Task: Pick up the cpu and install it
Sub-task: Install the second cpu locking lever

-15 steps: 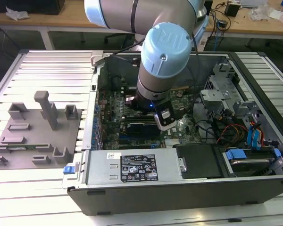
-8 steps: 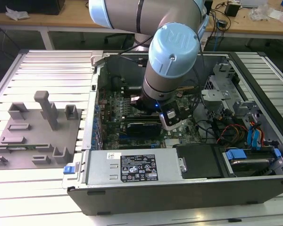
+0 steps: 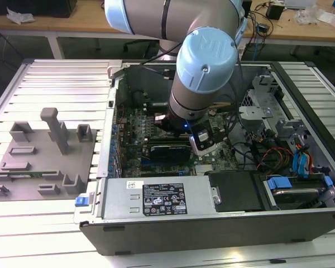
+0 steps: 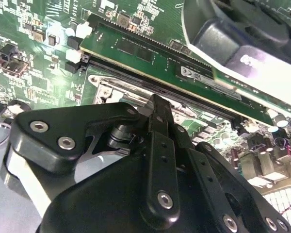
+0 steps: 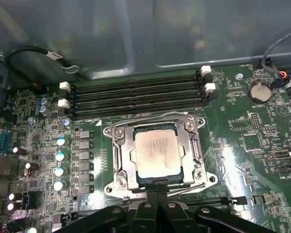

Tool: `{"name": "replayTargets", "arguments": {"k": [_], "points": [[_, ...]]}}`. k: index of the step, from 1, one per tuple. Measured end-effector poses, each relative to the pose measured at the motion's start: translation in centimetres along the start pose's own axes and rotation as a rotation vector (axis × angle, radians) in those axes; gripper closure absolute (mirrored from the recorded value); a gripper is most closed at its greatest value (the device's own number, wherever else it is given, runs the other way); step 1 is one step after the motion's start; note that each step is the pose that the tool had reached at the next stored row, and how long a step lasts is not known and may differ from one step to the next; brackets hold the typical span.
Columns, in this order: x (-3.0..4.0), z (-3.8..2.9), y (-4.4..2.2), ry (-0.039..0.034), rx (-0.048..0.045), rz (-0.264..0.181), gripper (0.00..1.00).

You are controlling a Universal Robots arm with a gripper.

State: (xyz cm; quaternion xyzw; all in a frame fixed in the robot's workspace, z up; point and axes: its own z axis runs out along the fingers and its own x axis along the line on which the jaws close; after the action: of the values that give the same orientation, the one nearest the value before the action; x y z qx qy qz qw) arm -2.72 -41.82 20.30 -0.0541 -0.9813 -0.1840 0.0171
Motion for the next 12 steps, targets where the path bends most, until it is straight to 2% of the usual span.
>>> {"name": "replayTargets", "arguments": {"k": [3,8,12], "points": [[0.01,-0.23,0.07,0.0001,-0.0002,0.0,0.89],[0.31,-0.45,-0.18,-0.0009,-0.0003,0.0,0.89],[1.02,-0.52,-0.28,-0.0047,-0.0014,-0.002,0.89]]}}
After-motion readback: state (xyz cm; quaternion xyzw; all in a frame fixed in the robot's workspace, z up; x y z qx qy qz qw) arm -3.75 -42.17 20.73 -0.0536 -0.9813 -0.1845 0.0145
